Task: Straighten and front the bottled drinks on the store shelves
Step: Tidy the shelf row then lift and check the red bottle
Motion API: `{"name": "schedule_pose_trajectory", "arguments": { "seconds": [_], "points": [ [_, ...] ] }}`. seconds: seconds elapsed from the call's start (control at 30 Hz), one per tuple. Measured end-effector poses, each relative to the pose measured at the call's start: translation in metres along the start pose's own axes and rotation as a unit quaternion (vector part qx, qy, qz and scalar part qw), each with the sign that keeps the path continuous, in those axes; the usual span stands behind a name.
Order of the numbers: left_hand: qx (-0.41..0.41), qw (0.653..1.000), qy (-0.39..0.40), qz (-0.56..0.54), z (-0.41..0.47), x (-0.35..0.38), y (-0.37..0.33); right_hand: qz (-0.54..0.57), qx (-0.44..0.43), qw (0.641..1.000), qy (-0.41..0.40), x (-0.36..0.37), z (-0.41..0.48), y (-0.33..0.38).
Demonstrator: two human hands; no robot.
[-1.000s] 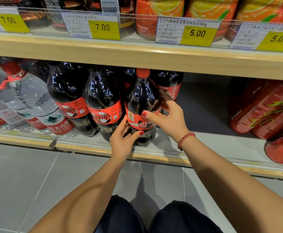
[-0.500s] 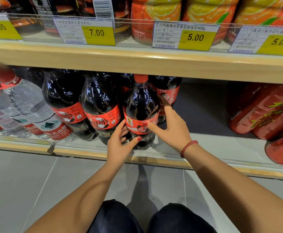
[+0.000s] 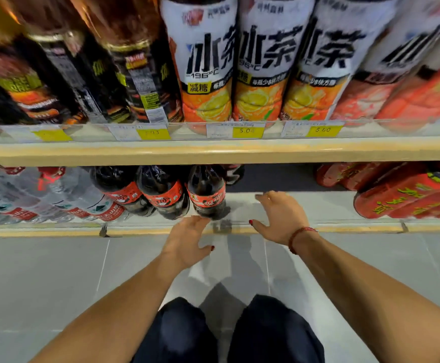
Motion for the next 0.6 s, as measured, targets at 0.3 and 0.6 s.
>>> {"name": "schedule_pose_trajectory", "arguments": {
  "seconds": [0.3, 0.6],
  "points": [
    [0.091, 0.995, 0.037, 0.035, -0.064, -0.113, -0.149, 0.003, 0.091, 0.994, 0.064, -0.112, -0.134, -0.025],
    [0.245, 0.965, 0.04, 0.08, -0.107, -0.227, -0.304, 0.038, 0.226, 0.973, 0.016, -0.259, -0.27, -0.061]
  ]
}}
Point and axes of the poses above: each hand's wrist, its own z-axis towards the middle knuckle, its own x-axis out of the palm, y = z × x, the point moved 10 cm from there along z, towards the middle knuckle
